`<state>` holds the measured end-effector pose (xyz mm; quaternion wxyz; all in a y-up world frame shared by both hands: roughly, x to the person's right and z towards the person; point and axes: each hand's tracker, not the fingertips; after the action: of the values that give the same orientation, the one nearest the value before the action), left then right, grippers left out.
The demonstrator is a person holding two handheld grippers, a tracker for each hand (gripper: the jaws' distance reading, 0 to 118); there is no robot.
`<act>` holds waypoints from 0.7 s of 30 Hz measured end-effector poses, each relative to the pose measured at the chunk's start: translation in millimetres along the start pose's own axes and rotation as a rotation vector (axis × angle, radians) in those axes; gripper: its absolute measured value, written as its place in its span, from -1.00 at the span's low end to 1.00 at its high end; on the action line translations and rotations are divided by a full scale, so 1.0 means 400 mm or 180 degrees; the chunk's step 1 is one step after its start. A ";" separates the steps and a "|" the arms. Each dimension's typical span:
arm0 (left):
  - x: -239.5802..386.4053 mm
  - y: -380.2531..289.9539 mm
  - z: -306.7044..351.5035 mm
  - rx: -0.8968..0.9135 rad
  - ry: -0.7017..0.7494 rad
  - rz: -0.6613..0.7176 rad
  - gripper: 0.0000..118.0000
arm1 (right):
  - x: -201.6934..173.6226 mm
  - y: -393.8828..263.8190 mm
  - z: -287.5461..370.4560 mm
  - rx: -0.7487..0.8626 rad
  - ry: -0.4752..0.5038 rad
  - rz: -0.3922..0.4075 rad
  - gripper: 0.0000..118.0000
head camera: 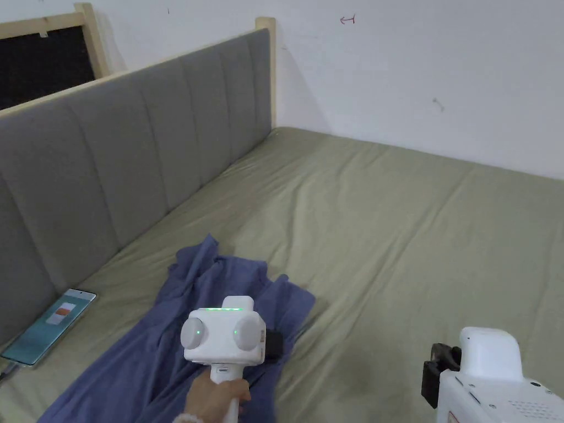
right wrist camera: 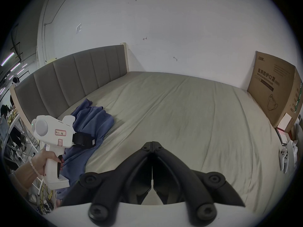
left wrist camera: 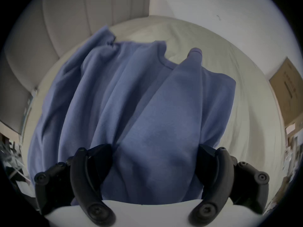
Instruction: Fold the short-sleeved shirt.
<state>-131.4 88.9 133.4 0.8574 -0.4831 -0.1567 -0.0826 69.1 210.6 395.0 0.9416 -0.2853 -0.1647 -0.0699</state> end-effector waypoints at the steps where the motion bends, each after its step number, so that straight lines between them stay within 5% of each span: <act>1: 0.010 -0.007 0.024 0.0041 0.0008 0.0030 0.52 | 0.002 -0.002 0.000 -0.0015 0.0002 0.0006 -1.00; 2: 0.001 0.007 0.042 -0.0074 -0.0041 0.0179 0.15 | 0.005 -0.006 0.000 -0.0021 -0.0010 0.0013 -1.00; 3: -0.008 0.011 0.053 0.0000 0.0021 0.0292 -0.56 | 0.008 -0.009 0.002 -0.0029 -0.0022 0.0013 -1.00; 4: -0.018 0.015 0.060 0.0101 0.0051 0.0347 -0.94 | 0.014 -0.010 0.000 -0.0049 -0.0025 -0.0013 -1.00; 11: -0.047 0.001 0.149 -0.0079 -0.0219 0.0693 -0.94 | 0.067 -0.014 0.031 -0.0027 0.0027 -0.0293 -1.00; 14: -0.054 0.029 0.163 -0.0160 -0.0725 0.1018 -0.94 | 0.105 -0.010 0.050 0.0003 -0.0057 -0.0377 -1.00; 21: 0.138 0.142 0.300 0.0280 -0.0959 0.0533 -0.94 | 0.224 0.009 0.152 0.0271 -0.0236 -0.0654 -1.00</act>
<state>-85.8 221.6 165.1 0.8485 -0.4634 -0.2461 0.0694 137.2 244.4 471.9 0.9340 -0.2291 -0.2306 -0.1483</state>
